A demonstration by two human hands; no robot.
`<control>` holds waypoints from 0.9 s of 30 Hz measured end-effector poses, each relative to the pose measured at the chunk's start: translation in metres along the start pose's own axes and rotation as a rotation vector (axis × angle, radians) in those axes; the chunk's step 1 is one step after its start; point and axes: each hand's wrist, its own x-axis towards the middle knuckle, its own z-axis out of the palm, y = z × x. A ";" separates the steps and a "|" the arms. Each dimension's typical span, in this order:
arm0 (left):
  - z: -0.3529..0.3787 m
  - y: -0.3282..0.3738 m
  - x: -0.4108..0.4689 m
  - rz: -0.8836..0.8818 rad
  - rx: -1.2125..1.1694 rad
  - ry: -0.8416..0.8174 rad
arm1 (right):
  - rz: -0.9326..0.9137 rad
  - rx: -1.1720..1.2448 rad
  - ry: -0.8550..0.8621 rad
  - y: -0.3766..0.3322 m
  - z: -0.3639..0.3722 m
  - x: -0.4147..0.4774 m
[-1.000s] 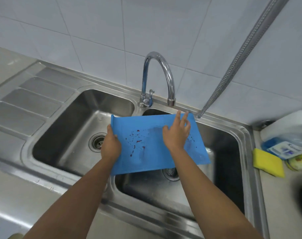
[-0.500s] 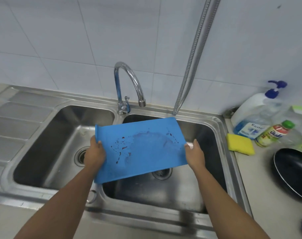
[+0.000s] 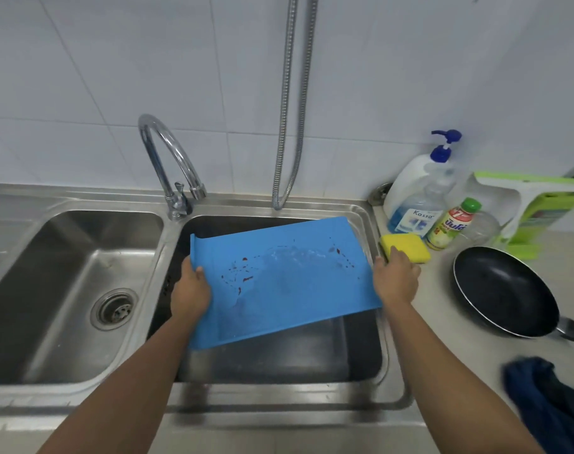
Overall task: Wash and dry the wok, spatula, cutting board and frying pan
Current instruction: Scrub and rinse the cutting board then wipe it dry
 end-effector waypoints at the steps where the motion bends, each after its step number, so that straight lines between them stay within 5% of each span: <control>1: 0.002 0.002 -0.003 -0.007 0.003 -0.001 | 0.007 -0.076 -0.005 0.007 -0.003 0.009; 7: 0.006 -0.002 -0.006 -0.058 0.007 0.009 | -0.107 -0.401 -0.166 0.034 -0.007 0.040; 19: -0.016 -0.017 -0.016 -0.049 -0.028 0.043 | -0.124 -0.207 0.229 -0.003 -0.006 0.015; 27: -0.065 -0.052 -0.015 -0.087 -0.073 0.106 | -0.633 -0.086 0.188 -0.074 0.025 -0.078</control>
